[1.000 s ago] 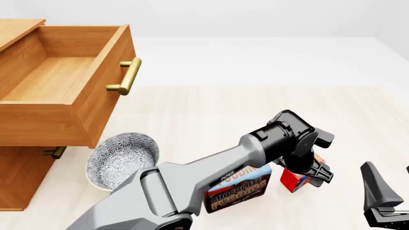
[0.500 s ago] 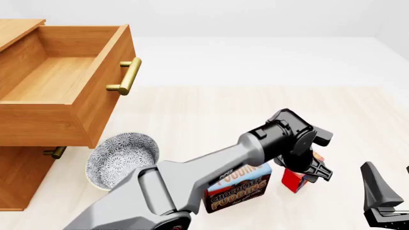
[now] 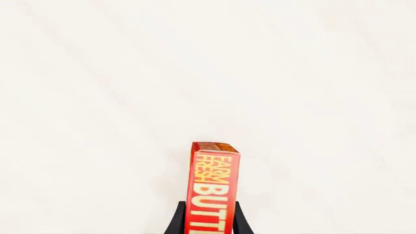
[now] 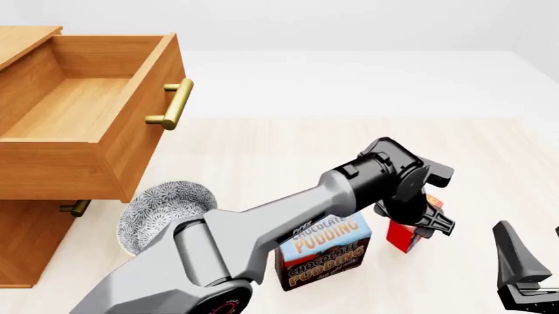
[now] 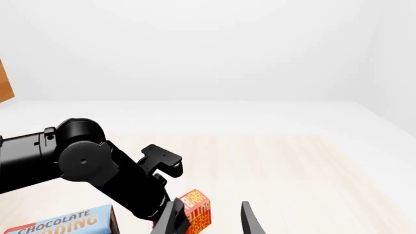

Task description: Put the butter at the back in the top drawer of the cabinet and close it.

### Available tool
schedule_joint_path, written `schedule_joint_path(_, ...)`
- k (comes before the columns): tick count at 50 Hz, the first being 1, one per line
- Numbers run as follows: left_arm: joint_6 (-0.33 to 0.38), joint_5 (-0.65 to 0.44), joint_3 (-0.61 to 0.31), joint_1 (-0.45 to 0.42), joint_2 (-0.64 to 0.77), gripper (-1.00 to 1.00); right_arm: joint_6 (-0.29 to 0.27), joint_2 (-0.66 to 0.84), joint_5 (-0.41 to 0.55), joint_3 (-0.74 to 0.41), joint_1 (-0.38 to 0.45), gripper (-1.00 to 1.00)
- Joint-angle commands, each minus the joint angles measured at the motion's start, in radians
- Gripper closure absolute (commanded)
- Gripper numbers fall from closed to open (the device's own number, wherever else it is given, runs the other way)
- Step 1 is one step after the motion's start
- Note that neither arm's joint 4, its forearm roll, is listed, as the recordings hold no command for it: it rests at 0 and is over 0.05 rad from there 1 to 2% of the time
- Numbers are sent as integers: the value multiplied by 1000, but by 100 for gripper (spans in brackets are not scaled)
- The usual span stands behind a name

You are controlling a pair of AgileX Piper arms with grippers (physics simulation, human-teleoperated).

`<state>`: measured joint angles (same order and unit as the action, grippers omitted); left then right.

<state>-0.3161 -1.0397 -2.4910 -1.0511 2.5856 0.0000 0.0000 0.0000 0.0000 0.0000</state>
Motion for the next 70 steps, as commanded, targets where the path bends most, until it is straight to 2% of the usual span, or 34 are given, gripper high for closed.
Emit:
schedule_joint_path(1, 20, 21, 1, 3, -45, 100, 0, 0, 0, 0, 0, -100)
schedule_joint_path(28, 54, 3, -12, 29, -118, 100, 0, 0, 0, 0, 0, -100)
schedule_joint_path(55, 96, 18, 70, 59, -271, 100, 0, 0, 0, 0, 0, -100)
schedule_joint_path(70, 81, 40, 136, 69, -375, 100, 0, 0, 0, 0, 0, -100)
